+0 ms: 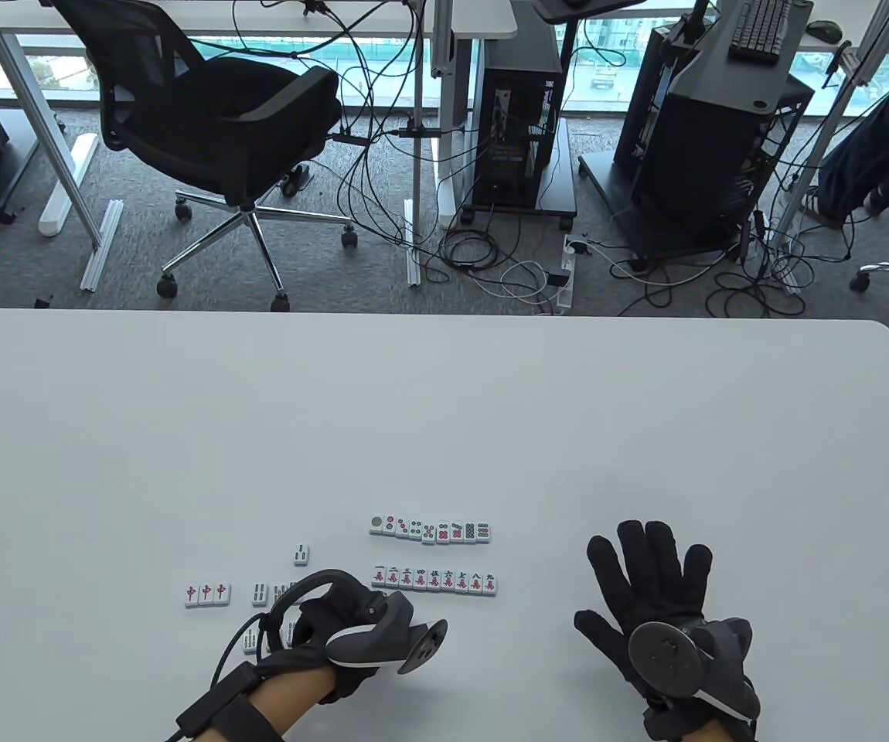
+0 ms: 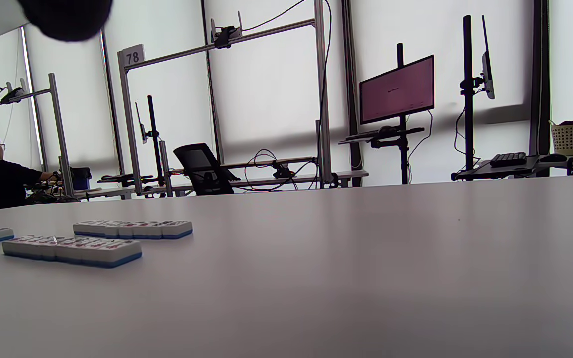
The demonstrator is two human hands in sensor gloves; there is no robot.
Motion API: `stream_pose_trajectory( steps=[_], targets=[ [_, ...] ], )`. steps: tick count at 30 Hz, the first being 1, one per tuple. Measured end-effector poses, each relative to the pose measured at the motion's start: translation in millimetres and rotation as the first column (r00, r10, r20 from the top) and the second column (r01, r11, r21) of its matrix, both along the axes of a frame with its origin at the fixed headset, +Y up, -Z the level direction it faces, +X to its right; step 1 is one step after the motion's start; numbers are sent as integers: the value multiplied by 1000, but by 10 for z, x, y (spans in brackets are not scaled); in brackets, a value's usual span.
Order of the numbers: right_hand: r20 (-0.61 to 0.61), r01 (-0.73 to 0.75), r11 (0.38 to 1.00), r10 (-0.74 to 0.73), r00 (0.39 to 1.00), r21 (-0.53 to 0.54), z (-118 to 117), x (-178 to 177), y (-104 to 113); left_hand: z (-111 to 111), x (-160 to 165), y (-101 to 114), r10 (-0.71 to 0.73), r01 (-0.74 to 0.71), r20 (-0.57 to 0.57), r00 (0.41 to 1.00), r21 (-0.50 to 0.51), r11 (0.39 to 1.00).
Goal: Mahjong suit sorting
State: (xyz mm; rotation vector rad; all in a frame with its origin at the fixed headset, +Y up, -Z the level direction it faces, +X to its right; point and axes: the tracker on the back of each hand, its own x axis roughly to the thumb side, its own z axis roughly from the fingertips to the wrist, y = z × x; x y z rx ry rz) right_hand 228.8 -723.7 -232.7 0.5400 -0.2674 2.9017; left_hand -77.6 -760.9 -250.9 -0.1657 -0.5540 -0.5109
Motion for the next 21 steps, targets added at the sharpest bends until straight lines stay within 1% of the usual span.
stream_pose_trajectory(
  steps=[4,5,7,9,12,14,16,18,21],
  targets=[
    [4,-1,1000,1,1000,-5,-1,2,-2,-11,-16,24,-34,34,-3,999,-39,999],
    [4,-1,1000,1,1000,-6,-2,2,-4,-13,-23,47,-40,40,-1,999,-33,999],
    [3,0,1000,0,1000,-8,-1,1,-3,-42,-70,181,-37,37,-8,999,-5,999],
    [5,2,1000,-2,1000,-7,0,3,1,-102,-139,329,-16,16,-45,999,10,1000],
    [7,7,1000,-7,1000,-6,-3,9,2,-272,-341,565,25,-19,-151,988,37,999],
    [7,6,1000,-6,1000,-7,-5,9,1,-399,-480,619,32,-19,-205,978,63,998],
    [6,3,1000,-3,1000,-8,-5,7,0,-514,-602,611,8,12,-257,966,77,997],
    [5,2,1000,-2,1000,-8,-5,6,0,-614,-710,555,-16,41,-303,953,77,996],
    [3,6,1000,-6,1000,-8,-6,6,2,-751,-847,387,-31,31,-374,927,-6,1000]
  ],
)
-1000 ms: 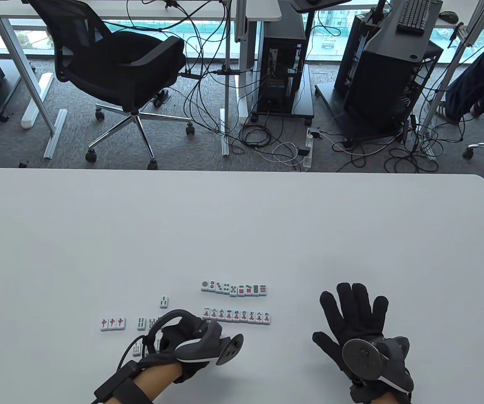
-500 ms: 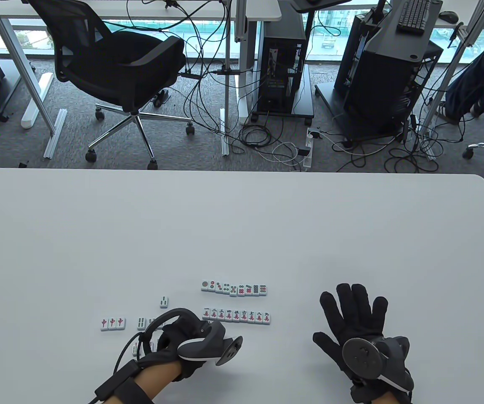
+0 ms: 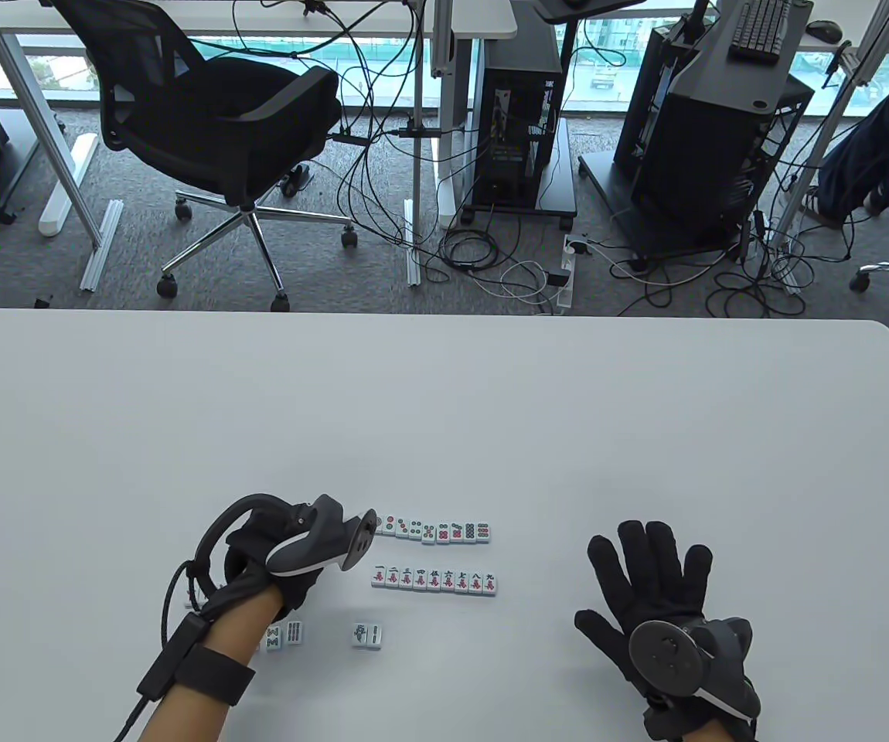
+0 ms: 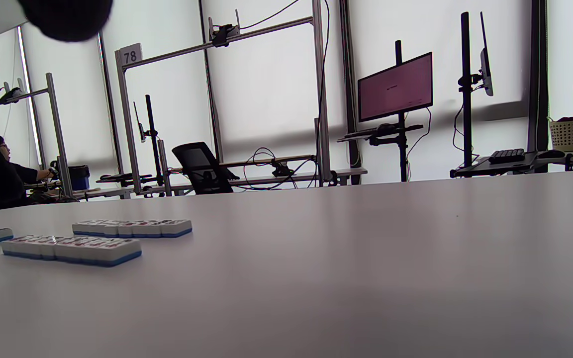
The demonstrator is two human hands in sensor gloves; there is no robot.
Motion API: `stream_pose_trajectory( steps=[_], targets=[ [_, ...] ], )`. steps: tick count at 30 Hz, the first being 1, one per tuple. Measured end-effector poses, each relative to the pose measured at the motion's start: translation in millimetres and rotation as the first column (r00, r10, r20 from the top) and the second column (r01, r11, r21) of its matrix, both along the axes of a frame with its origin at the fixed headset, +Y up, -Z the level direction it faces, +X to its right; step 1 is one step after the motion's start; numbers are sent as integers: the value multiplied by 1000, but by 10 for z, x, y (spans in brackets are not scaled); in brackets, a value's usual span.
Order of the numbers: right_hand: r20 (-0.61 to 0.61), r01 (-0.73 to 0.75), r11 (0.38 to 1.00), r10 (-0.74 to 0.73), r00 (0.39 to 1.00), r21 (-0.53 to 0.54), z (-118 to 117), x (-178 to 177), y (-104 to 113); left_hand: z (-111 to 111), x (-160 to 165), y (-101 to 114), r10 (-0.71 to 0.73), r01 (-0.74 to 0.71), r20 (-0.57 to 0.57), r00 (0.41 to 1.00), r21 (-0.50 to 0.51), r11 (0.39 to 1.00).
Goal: Mahjong suit sorting
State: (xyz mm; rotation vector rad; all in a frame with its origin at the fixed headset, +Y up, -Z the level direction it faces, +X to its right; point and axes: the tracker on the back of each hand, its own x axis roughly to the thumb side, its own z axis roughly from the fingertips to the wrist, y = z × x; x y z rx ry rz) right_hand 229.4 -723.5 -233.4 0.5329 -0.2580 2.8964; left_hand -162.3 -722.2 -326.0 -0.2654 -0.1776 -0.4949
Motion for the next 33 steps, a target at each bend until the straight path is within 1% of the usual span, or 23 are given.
stream_pose_trajectory(
  steps=[3,7,11,14,17,21,25,26,28,30,33],
  targets=[
    [0,-1,1000,1,1000,0,-1,-1,-2,-75,-53,-151,-26,26,-21,999,-16,1000],
    [1,-4,1000,4,1000,-2,-2,-1,-4,-125,-9,-309,-86,87,10,996,-13,996],
    [3,-5,1000,5,1000,-4,-3,-1,-4,-138,50,-418,-124,125,31,992,-27,992],
    [7,-4,1000,4,1000,-4,-3,1,-4,-129,55,-436,-117,117,31,993,-29,993],
    [3,0,1000,0,1000,-5,-6,-2,-6,-128,22,-408,-74,74,18,997,-22,997],
    [0,-8,1000,8,1000,-5,-5,-9,-9,-99,27,-297,-50,49,16,999,42,998],
    [2,-10,1000,10,1000,-5,-6,-8,-10,31,182,-49,36,-43,75,997,96,994],
    [3,-9,1000,9,1000,-7,-6,-7,-12,103,266,39,85,-96,108,991,105,990],
    [4,-10,1000,10,1000,-9,-6,-9,-15,225,405,141,176,-190,155,972,85,978],
    [4,-13,1000,13,1000,-11,-4,-13,-16,356,573,176,259,-268,192,947,23,963],
    [0,-16,1000,16,1000,-10,-2,-20,-16,515,790,118,249,-250,261,933,-29,968]
  ],
)
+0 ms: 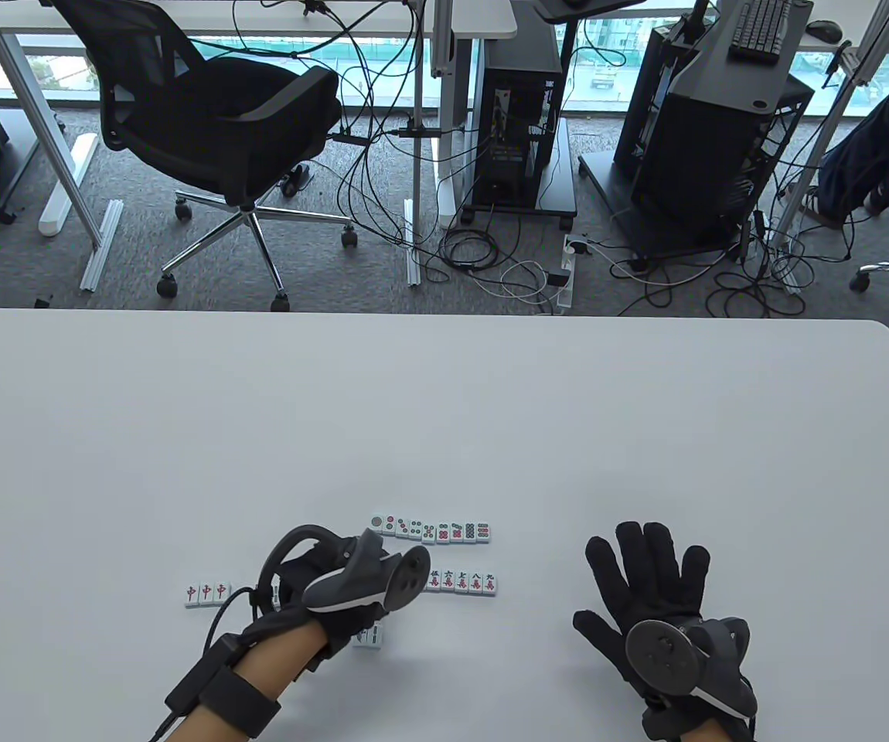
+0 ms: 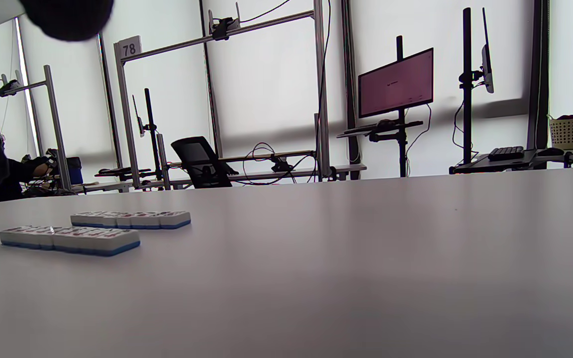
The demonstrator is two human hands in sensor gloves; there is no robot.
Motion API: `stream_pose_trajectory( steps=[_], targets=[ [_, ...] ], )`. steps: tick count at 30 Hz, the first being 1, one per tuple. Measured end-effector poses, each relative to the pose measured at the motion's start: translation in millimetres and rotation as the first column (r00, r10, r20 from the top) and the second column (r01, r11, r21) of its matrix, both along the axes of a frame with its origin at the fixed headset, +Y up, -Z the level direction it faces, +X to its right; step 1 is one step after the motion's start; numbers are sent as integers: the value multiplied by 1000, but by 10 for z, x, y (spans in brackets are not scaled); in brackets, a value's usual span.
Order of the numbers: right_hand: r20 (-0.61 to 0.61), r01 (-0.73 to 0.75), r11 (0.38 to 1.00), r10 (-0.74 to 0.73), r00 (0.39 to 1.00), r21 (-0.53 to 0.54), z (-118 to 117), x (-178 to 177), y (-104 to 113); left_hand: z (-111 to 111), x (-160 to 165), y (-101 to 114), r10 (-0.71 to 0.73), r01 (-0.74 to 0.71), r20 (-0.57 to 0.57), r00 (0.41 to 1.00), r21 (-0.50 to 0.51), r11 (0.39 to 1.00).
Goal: Mahjong suit sorting
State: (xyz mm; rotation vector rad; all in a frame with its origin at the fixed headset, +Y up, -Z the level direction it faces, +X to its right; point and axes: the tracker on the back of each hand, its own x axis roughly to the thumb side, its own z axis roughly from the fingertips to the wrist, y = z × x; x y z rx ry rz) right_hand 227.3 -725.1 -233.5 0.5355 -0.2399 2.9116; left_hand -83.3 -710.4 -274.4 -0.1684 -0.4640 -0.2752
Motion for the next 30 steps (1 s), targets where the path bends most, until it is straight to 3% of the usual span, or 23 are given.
stream_pose_trajectory(
  steps=[8,17,24,30],
  targets=[
    [-7,5,1000,-5,1000,2,5,-9,-2,199,317,-306,-182,182,122,976,10,983],
    [-7,5,1000,-5,1000,2,5,-9,-2,171,304,-465,-255,260,126,959,-23,965],
    [-7,5,1000,-5,1000,2,5,-12,-11,177,86,-269,-244,246,94,965,-13,969],
    [-1,3,1000,-3,1000,0,4,-5,-15,119,-501,107,-237,241,-73,969,66,968]
  ],
)
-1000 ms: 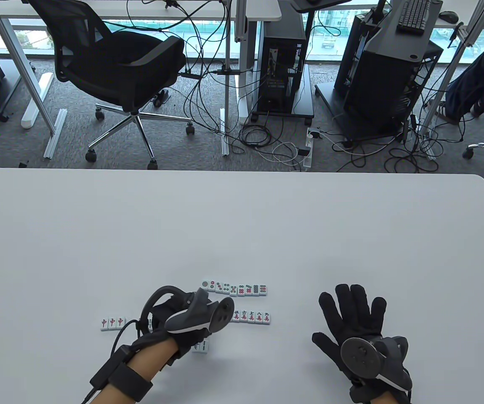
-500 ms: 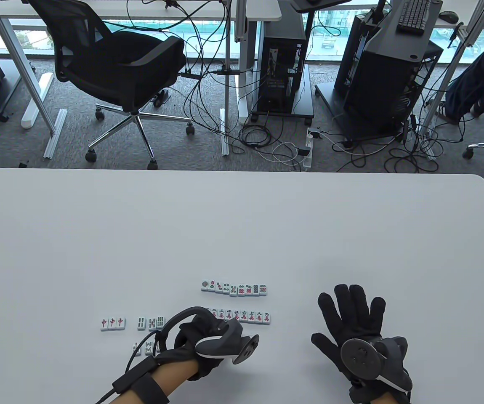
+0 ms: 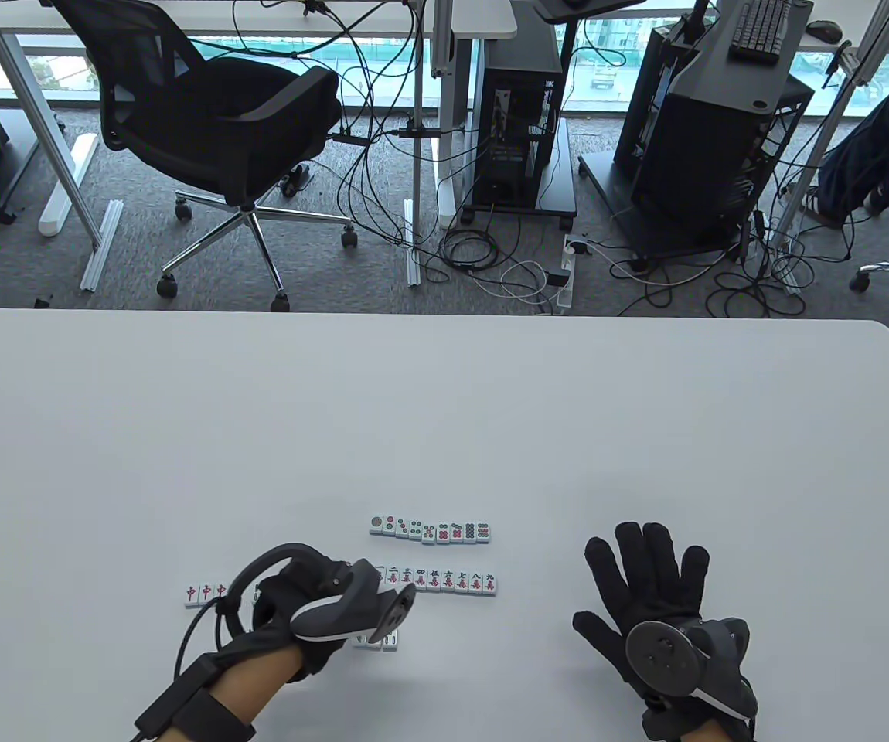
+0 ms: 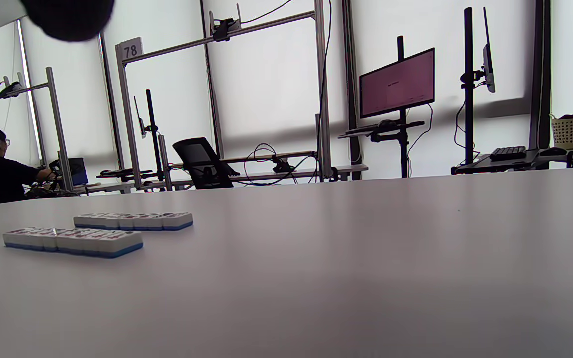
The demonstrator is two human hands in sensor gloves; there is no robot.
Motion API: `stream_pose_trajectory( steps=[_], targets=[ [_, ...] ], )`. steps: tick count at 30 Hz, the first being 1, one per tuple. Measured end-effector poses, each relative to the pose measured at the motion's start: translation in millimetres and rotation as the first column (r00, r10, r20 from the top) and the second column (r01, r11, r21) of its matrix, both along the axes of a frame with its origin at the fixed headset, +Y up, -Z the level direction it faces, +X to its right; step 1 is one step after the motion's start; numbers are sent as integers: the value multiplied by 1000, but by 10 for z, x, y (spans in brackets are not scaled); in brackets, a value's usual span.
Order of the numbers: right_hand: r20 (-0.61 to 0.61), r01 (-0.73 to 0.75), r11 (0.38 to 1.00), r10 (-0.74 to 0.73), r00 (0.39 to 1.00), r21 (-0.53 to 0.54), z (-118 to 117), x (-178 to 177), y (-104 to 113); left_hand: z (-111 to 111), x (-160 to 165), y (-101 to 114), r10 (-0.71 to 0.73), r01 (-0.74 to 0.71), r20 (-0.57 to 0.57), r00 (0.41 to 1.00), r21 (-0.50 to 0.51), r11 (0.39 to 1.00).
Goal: Mahjong suit sorting
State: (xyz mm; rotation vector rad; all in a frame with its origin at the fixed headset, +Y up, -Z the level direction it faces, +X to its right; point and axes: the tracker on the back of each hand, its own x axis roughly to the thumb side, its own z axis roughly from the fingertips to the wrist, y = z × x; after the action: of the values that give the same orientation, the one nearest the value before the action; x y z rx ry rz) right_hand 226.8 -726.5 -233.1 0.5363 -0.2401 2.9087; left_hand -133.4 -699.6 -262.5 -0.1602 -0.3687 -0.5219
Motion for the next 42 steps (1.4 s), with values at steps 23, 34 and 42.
stream_pose_trajectory(
  steps=[23,34,42],
  targets=[
    [15,-27,1000,27,1000,-15,-14,-3,-22,-206,-779,-580,-45,34,-194,980,-58,998],
    [9,-14,1000,14,1000,-19,-20,-5,-19,-313,-735,-398,4,-13,-227,974,-37,999],
    [8,-6,1000,6,1000,-19,-21,0,-21,-46,-62,-43,188,-188,-13,982,19,982]
  ],
)
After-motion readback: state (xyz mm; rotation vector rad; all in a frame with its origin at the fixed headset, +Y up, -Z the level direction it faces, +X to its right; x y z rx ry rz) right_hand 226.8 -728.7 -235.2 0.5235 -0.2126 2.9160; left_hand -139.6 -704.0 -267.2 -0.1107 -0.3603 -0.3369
